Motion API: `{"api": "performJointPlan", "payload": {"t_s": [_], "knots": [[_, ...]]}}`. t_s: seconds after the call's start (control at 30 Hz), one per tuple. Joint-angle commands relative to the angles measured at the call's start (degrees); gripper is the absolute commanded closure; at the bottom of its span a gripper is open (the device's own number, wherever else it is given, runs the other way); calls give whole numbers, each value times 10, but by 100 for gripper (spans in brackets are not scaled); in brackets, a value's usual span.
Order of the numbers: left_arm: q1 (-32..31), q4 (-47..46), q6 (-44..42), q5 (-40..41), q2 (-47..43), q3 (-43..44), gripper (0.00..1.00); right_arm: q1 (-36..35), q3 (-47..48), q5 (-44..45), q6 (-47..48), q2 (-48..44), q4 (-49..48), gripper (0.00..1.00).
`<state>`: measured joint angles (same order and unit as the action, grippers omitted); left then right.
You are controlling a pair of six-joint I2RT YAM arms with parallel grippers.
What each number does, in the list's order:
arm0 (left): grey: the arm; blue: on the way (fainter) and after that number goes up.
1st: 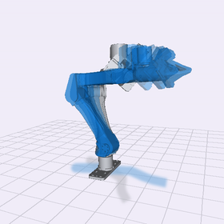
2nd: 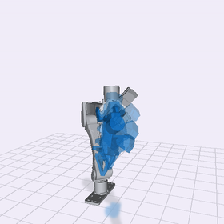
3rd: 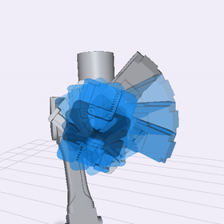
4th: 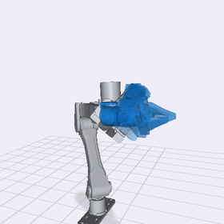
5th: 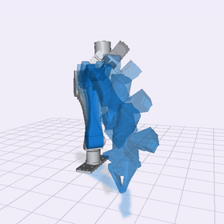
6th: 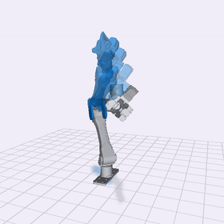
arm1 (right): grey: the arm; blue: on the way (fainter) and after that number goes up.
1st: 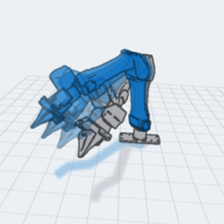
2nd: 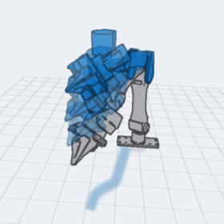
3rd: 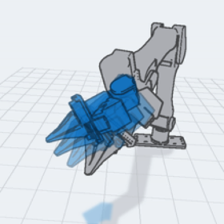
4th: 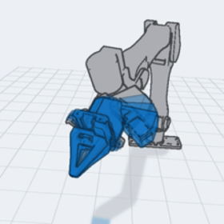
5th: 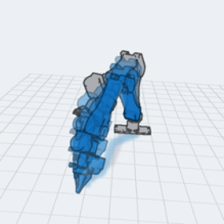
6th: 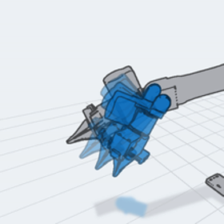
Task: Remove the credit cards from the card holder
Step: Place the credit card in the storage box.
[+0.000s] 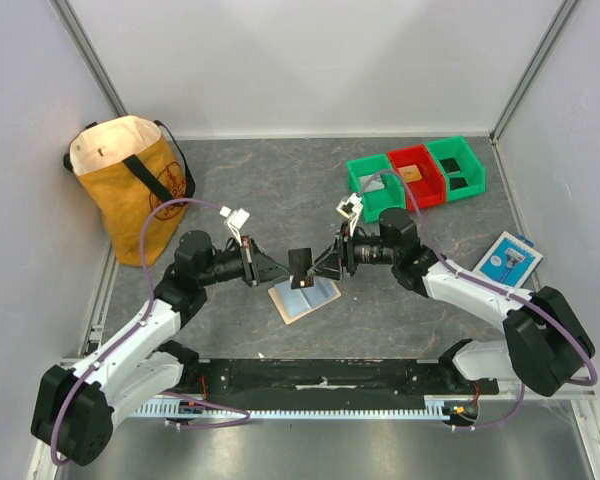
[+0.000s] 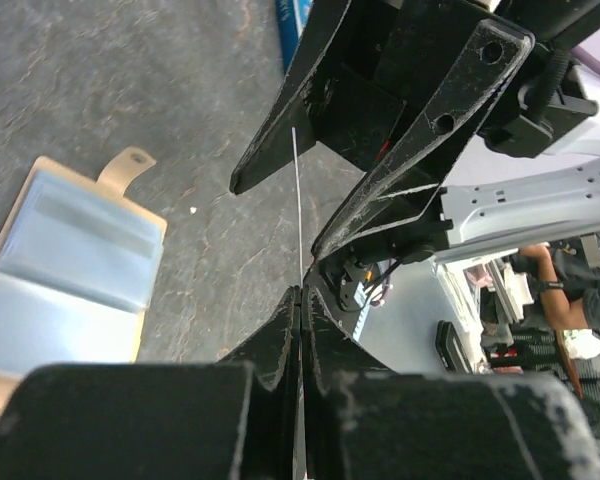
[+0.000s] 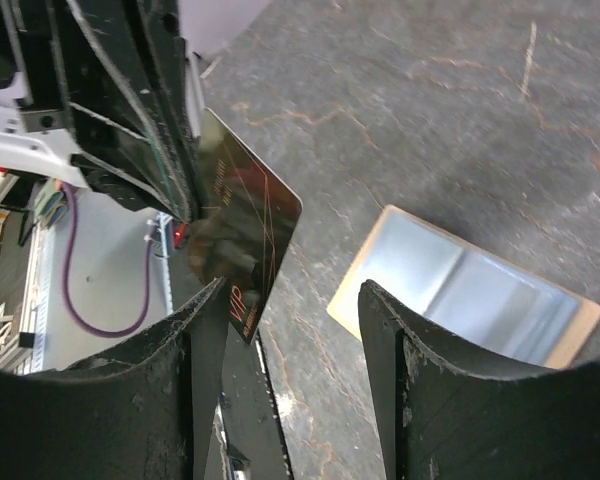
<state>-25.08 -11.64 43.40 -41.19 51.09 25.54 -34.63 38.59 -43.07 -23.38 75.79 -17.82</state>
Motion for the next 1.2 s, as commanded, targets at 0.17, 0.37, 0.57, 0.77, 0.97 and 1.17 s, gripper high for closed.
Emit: {"api": "performJointPlan", "payload": {"t_s": [0.17,0.37,0.57,0.77,0.97,1.17], "knots": [[3,-58,-10,-68,10,37,98,2,-18,-63,-76,-37,-154,42],[3,-87,10,-75,10,29,98,1,-21,-72,-99,-35,-180,54],[4,-80,9,-58,9,35,98,3,-25,-64,-108,-33,-185,96],[17,59,-43,44,-11,78,54,28,-29,-35,-120,-44,-177,100],[32,266,-149,214,-42,186,21,97,-14,36,-130,-53,-123,100],[33,359,-246,409,-110,245,14,201,26,122,-176,-18,-63,100]]}}
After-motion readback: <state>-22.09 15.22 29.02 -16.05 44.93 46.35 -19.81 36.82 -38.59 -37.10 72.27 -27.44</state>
